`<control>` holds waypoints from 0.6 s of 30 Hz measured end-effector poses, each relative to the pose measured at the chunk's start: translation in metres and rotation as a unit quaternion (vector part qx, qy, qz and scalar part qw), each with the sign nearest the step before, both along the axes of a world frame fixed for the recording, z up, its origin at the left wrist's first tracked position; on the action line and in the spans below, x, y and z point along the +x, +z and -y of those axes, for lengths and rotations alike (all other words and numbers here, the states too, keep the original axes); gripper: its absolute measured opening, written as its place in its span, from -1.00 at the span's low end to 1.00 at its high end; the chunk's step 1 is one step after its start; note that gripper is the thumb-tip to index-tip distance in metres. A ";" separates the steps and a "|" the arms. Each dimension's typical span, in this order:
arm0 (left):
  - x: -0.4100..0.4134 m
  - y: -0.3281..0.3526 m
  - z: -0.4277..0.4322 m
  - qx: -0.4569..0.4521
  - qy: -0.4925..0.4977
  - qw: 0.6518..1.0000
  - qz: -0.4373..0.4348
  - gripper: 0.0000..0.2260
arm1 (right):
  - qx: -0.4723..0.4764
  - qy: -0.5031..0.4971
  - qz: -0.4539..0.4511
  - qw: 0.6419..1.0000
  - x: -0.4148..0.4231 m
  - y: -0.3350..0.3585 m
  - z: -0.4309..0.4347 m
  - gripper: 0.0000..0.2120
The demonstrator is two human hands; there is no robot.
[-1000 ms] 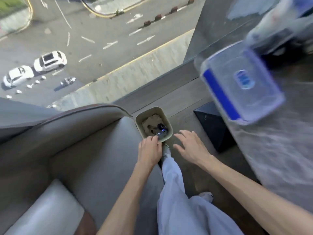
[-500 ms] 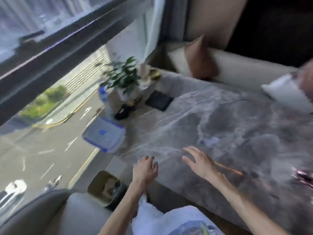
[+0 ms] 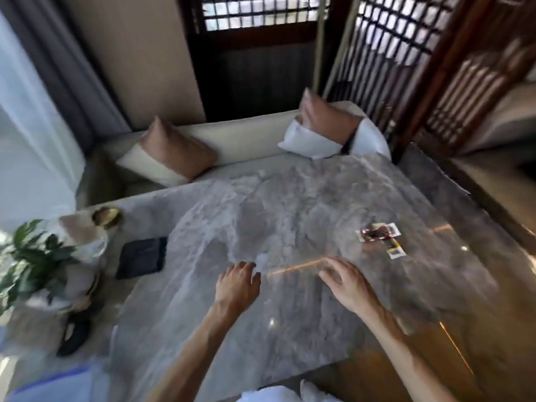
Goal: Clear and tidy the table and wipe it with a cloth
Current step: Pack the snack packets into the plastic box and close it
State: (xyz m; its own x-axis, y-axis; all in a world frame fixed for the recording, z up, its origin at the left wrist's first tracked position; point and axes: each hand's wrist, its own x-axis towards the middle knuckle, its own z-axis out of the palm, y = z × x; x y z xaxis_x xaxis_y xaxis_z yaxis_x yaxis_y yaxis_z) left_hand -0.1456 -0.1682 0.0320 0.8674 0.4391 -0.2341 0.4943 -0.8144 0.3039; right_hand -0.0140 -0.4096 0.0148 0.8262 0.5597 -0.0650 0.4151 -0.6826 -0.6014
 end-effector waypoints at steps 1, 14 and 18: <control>0.004 -0.002 0.000 -0.003 -0.015 1.000 0.000 -0.64 | -0.004 -0.017 -0.001 1.000 -0.004 -0.002 0.007 -0.64; 0.030 -0.016 -0.002 -0.026 -0.105 0.994 0.001 -0.64 | -0.033 -0.113 -0.014 0.993 -0.028 -0.001 0.016 -0.62; 0.042 -0.017 0.002 -0.027 -0.100 0.995 0.008 -0.64 | -0.031 -0.105 -0.006 0.994 -0.012 0.002 0.018 -0.64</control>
